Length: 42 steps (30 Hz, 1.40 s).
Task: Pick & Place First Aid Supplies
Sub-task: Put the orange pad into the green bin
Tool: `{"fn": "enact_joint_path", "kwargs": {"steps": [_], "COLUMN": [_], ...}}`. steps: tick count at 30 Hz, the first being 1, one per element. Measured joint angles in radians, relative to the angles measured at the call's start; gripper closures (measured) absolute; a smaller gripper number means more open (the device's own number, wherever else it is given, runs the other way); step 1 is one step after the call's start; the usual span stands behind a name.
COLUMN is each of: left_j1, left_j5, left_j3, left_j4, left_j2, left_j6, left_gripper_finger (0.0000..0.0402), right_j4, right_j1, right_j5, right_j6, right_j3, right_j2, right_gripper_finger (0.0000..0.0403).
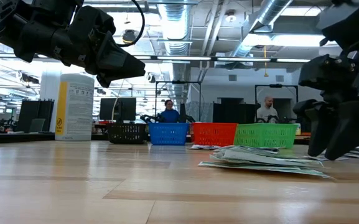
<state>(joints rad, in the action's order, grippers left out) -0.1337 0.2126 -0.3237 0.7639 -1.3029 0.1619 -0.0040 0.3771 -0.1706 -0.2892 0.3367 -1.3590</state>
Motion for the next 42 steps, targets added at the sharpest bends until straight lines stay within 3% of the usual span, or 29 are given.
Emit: {"fn": "enact_joint_path", "kwargs": {"steps": [26, 34, 42], "left_j1": [0.0, 0.0, 0.0], "left_j5": [0.0, 0.0, 0.0], "left_j3": [0.0, 0.0, 0.0], "left_j4": [0.0, 0.0, 0.0], "left_j2": [0.0, 0.0, 0.0], "left_j6": [0.0, 0.0, 0.0], "left_gripper_finger": [0.0286, 0.0286, 0.0286], "right_j4": [-0.008, 0.005, -0.092], "right_j1": [-0.001, -0.001, 0.001], "right_j5": [0.008, 0.01, 0.03], "right_j6": [0.0, 0.001, 0.058], "right_j3": [-0.007, 0.001, 0.125], "right_j2": [-0.003, -0.002, -0.005], "right_gripper_finger": [0.0395, 0.0401, 0.0402]}}
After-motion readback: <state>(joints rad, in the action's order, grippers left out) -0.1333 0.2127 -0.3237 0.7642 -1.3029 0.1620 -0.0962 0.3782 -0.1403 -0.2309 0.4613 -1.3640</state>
